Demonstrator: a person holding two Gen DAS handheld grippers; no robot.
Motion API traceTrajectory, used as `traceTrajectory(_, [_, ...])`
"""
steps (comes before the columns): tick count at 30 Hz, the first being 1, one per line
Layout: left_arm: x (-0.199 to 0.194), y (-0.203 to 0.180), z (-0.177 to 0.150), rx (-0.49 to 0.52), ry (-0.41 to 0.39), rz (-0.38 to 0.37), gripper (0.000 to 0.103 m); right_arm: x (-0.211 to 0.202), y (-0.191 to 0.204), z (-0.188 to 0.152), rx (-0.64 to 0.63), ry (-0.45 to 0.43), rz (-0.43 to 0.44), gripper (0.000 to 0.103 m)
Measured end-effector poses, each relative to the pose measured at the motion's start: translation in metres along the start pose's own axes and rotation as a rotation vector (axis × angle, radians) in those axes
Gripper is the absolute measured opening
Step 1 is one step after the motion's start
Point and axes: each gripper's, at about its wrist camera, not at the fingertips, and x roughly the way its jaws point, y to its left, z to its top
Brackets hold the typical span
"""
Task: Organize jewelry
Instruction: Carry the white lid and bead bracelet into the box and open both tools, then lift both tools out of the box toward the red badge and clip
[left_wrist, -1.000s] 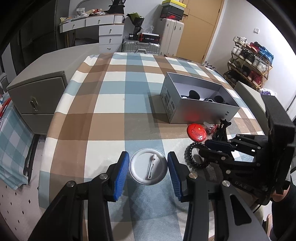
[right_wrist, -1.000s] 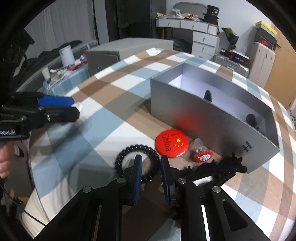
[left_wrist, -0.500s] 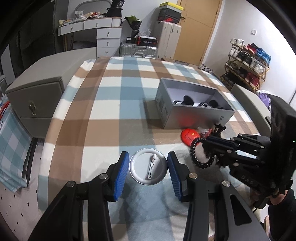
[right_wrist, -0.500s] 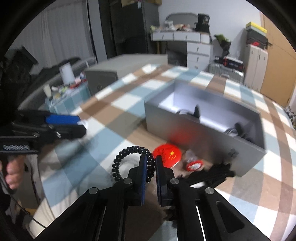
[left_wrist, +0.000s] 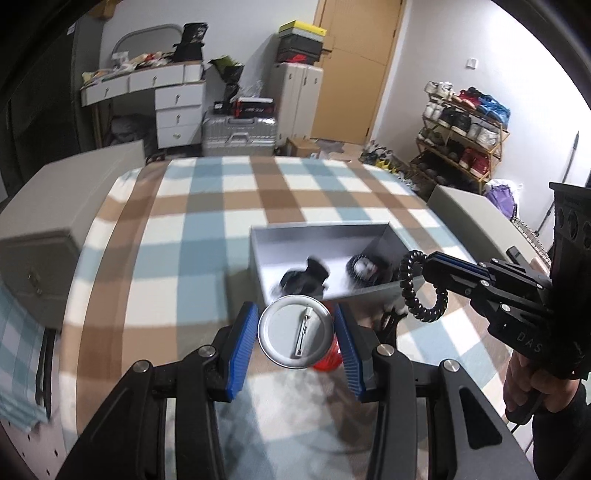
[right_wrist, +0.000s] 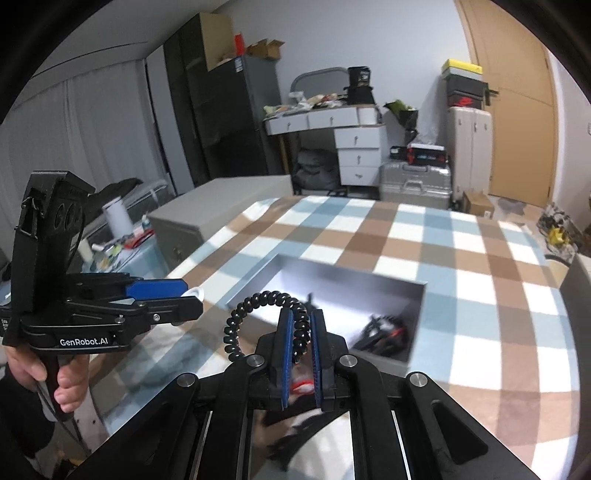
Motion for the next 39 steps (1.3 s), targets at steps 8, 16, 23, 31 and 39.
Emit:
traceTrajectory(8, [0.023,-0.011,0.025,0.001,-0.023,-0.035,0.037,0.007,-0.026,0.019,0.03,-0.029,-0.019,0.009])
traceTrajectory(16, [0.045,-0.016,0.04,-0.016,-0.029,-0.059,0.037,0.026,-0.037,0.025,0.011,-0.017,-0.064,0.009])
traceTrajectory(23, [0.065,-0.021,0.043,-0.017,0.006,-0.076,0.037,0.04,-0.046,0.021,0.013,-0.002,-0.098,0.009])
traceTrajectory(31, [0.079,-0.02,0.043,-0.034,0.046,-0.098,0.037,0.053,-0.059,0.016,0.046,0.033,-0.101,0.01])
traceTrajectory(39, [0.086,-0.022,0.043,-0.033,0.062,-0.109,0.037,0.061,-0.058,0.015,0.037,0.044,-0.093,0.01])
